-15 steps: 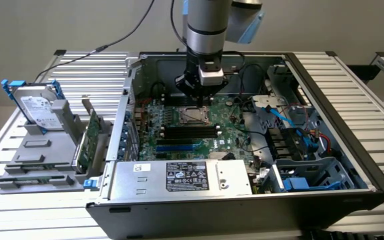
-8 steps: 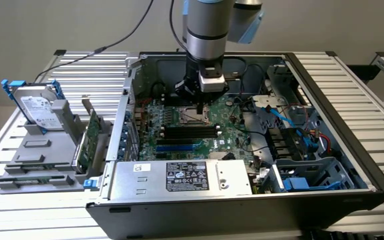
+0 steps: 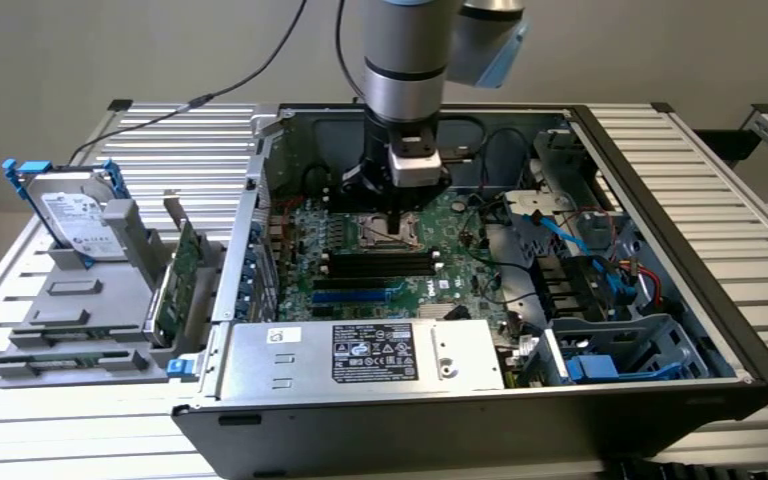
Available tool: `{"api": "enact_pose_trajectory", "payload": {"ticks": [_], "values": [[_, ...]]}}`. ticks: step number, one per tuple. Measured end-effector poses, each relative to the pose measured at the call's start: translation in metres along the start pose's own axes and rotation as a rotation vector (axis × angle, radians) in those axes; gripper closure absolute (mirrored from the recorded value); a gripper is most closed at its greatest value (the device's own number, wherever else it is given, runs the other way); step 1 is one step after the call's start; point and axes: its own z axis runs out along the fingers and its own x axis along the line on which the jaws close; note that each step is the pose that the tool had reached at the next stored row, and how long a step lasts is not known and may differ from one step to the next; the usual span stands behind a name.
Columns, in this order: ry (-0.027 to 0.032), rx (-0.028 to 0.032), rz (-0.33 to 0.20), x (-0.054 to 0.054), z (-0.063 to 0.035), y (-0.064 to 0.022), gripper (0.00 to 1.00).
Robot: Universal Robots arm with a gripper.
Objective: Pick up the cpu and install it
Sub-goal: 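Install the second cpu locking lever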
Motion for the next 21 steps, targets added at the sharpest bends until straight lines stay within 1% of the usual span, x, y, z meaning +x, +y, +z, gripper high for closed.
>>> {"api": "enact_pose_trajectory", "payload": {"ticks": [3, 6, 8, 12, 13, 15, 17, 19, 21], "values": [[-0.0004, -0.0053, 0.0, -0.004, -0.0001, 0.0007, 0.89], [-0.0007, -0.0079, -0.001, -0.007, -0.0001, 0.0011, 0.89], [-0.0008, -0.0082, -0.001, -0.01, -0.0001, 0.0014, 0.89], [-0.0036, -0.0081, -0.002, -0.015, -0.0002, 0.0021, 0.89], [-0.0055, -0.0079, -0.002, -0.016, -0.0001, 0.0023, 0.89], [-0.0117, -0.0074, -0.002, -0.018, -0.0001, 0.0028, 0.89], [-0.0204, -0.0068, -0.003, -0.019, -0.0001, 0.0033, 0.89], [-0.0309, -0.0061, -0.004, -0.019, -0.0002, 0.0038, 0.89], [-0.0394, -0.0055, -0.009, -0.02, -0.0001, 0.004, 0.89]]}}
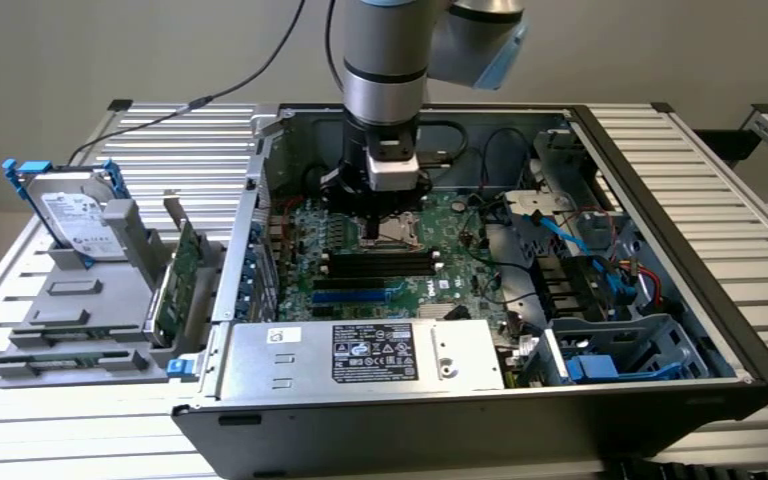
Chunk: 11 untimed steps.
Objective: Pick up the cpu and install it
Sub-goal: 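Install the second cpu locking lever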
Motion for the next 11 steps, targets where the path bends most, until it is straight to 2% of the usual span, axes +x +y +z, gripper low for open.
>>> {"api": "enact_pose_trajectory", "payload": {"ticks": [4, 11], "values": [[-0.0101, 0.0041, -0.013, -0.0008, 0.0005, 0.0, 0.89], [-0.0239, 0.0088, -0.035, -0.0023, 0.0009, -0.0001, 0.89]]}}
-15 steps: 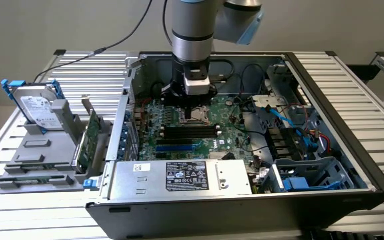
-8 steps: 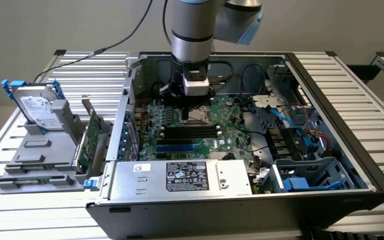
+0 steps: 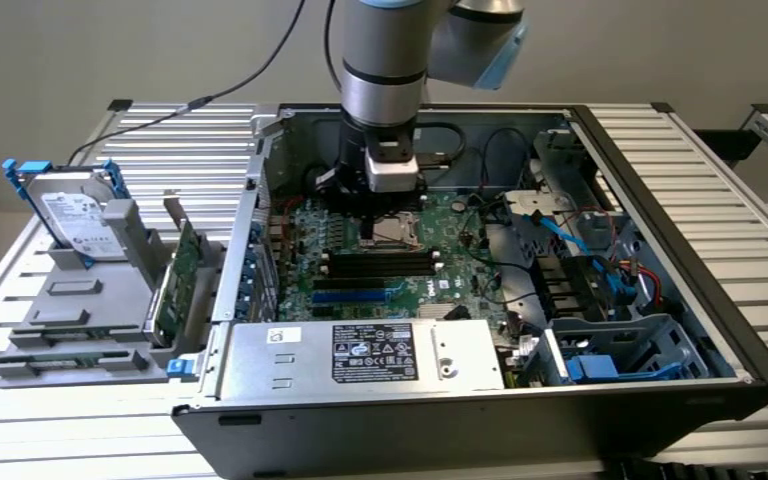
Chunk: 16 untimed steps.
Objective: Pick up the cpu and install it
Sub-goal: 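Install the second cpu locking lever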
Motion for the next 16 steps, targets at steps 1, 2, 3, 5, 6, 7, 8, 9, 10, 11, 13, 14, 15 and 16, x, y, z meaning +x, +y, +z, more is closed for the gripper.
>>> {"api": "enact_pose_trajectory", "payload": {"ticks": [1, 2, 3, 5, 6, 7, 8, 9, 10, 11, 13, 14, 15, 16], "values": [[-0.001, 0.0005, -0.006, 0.0, 0.0002, 0.0, 0.89], [-0.0019, 0.0006, -0.013, 0.0, 0.0003, 0.0, 0.89], [-0.0028, 0.0005, -0.022, 0.0, 0.0004, 0.0, 0.89], [-0.0041, 0.0005, -0.043, 0.0, 0.0008, 0.0, 0.89], [-0.0045, 0.0006, -0.053, 0.0, 0.0009, 0.0, 0.89], [-0.005, 0.0009, -0.063, -0.0001, 0.0011, 0.0, 0.89], [-0.0055, 0.0014, -0.072, -0.0001, 0.0013, 0.0, 0.89], [-0.006, 0.0021, -0.08, -0.0002, 0.0014, 0.0, 0.89], [-0.0065, 0.003, -0.088, -0.0002, 0.0016, 0.0, 0.89], [-0.0069, 0.0041, -0.095, -0.0002, 0.0018, 0.0, 0.89], [-0.0074, 0.0067, -0.108, -0.0002, 0.0023, 0.0, 0.89], [-0.0074, 0.008, -0.115, -0.0002, 0.0025, -0.0001, 0.89], [-0.0074, 0.0093, -0.122, -0.0002, 0.0027, 0.0, 0.89], [-0.0074, 0.0107, -0.128, -0.0003, 0.0029, 0.0, 0.89]]}}
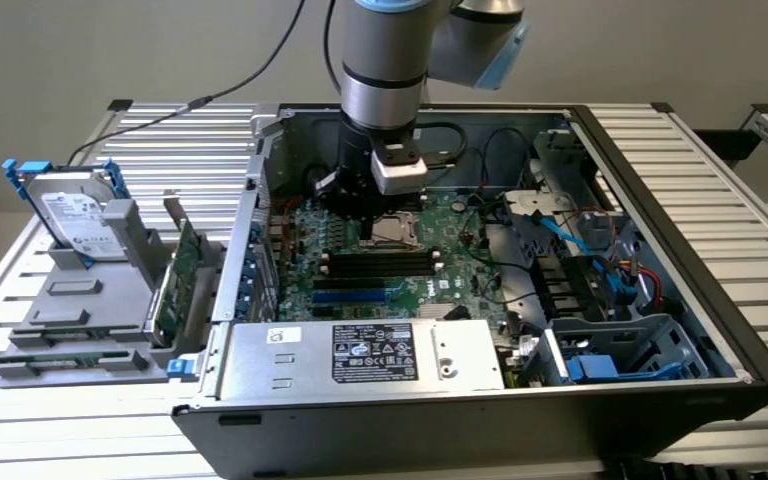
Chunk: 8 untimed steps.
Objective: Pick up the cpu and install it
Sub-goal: 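Install the second cpu locking lever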
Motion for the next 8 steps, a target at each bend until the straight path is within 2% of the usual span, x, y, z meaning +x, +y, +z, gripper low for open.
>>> {"api": "enact_pose_trajectory", "payload": {"ticks": [8], "values": [[0.0019, 0.0142, -0.048, -0.0008, 0.0026, -0.0002, 0.89]]}}
